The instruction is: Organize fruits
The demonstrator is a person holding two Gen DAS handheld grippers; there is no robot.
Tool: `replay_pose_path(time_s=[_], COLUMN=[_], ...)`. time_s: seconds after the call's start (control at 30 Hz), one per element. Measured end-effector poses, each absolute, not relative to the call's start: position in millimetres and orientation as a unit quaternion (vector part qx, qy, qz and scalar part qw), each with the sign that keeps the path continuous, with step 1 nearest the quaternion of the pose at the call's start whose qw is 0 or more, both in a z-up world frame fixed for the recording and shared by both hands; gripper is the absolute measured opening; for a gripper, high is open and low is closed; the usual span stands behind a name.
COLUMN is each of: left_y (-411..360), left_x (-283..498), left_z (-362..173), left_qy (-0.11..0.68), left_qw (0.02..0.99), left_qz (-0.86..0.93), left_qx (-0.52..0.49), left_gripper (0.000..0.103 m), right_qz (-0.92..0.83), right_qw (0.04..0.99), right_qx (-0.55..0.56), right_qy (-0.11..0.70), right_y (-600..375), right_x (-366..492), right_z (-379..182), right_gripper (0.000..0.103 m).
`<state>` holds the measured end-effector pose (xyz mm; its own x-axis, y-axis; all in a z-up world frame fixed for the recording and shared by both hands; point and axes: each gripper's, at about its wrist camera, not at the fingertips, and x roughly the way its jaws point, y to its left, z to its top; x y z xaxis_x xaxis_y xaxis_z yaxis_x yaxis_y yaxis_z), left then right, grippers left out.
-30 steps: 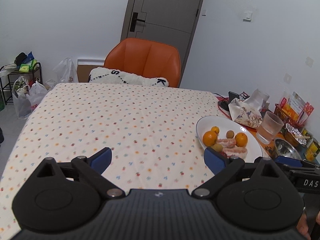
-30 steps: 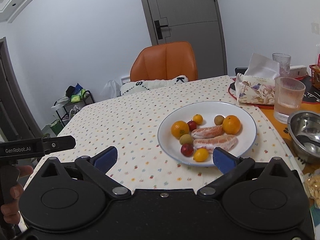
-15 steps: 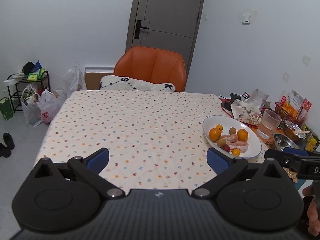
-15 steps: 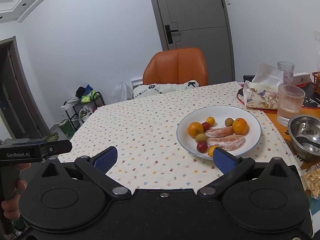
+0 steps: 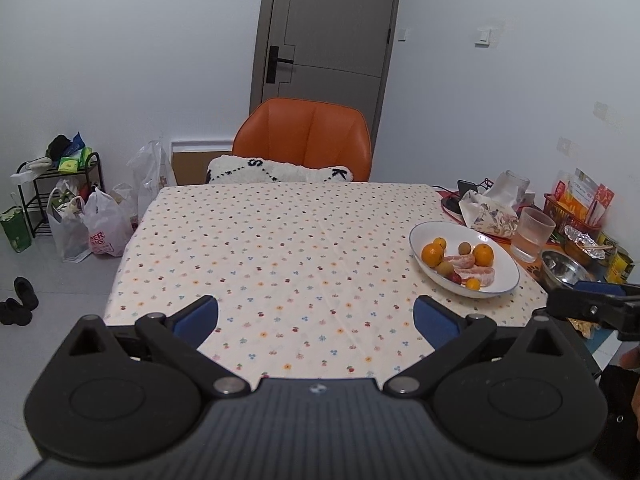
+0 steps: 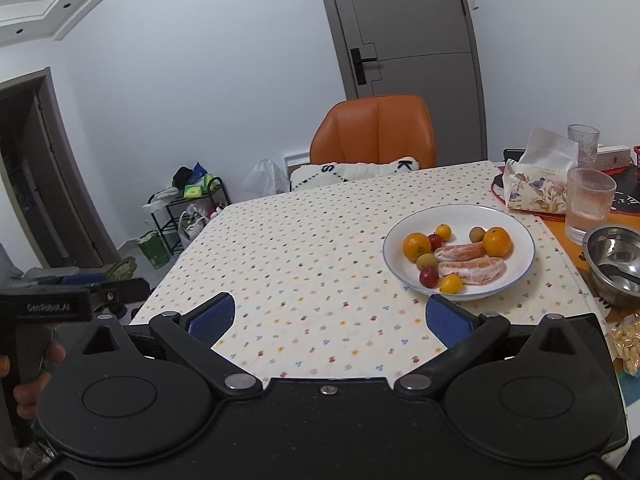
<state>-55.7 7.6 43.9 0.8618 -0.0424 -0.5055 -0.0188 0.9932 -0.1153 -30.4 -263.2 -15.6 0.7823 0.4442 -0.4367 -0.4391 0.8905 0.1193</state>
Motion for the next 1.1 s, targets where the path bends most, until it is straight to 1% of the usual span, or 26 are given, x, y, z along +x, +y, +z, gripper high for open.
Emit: replay_pose_path(time_s=[0.47, 1.1], left_y=[14, 15], left_x=[-68, -69], left_z=[54, 52], left_qy=[0.252, 0.256], left_qw=[0.967, 0.966], left_qz=[-0.006, -0.009], left_qx=[-0.043, -0.045], left_gripper=[0.103, 0.103], right_qz=[0.243, 0.245], right_qw=[0.941, 0.940], right_qx=[0.008, 0.008], right_qy=[0.234, 0.238], right_y=[-259, -257], right_x=[-43, -42], right_z=[-11, -13], right_gripper=[0.103, 0.103])
